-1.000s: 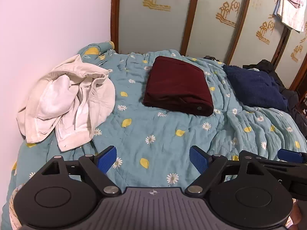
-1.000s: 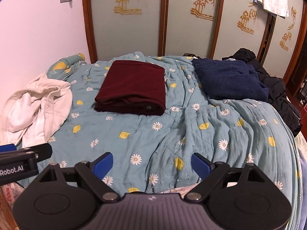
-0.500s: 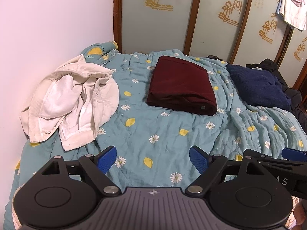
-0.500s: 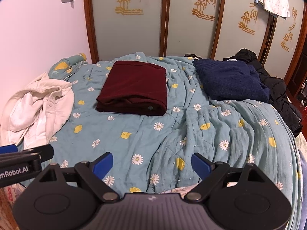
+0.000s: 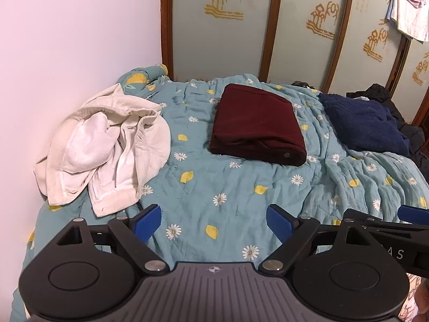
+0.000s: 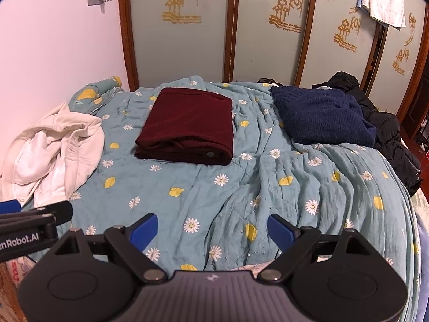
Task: Fold clothes
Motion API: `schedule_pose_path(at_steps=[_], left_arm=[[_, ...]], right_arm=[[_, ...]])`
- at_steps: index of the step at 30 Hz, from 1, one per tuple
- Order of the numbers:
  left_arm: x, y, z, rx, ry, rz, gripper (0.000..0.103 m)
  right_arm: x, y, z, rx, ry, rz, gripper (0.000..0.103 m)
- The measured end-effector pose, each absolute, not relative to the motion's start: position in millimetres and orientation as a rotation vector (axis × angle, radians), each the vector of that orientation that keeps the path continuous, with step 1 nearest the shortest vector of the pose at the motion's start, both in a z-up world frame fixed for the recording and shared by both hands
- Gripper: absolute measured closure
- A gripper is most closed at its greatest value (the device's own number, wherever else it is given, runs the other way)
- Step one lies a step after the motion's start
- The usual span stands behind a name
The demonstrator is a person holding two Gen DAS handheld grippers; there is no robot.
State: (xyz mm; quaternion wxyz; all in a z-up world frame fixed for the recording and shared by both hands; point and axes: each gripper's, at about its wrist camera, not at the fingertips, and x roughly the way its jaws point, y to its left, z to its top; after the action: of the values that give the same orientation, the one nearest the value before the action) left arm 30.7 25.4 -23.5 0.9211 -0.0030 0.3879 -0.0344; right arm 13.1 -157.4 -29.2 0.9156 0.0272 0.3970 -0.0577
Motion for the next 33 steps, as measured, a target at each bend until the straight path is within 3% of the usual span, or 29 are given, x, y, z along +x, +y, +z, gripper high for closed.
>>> schedule_pose_path(at_steps=[33], left_arm=[[30.5, 26.0, -24.3, -0.004, 0.797, -0.066, 0.016]], right_arm=[[9.5, -159.1, -31.9, 0.069, 0.83, -0.115, 0.014]])
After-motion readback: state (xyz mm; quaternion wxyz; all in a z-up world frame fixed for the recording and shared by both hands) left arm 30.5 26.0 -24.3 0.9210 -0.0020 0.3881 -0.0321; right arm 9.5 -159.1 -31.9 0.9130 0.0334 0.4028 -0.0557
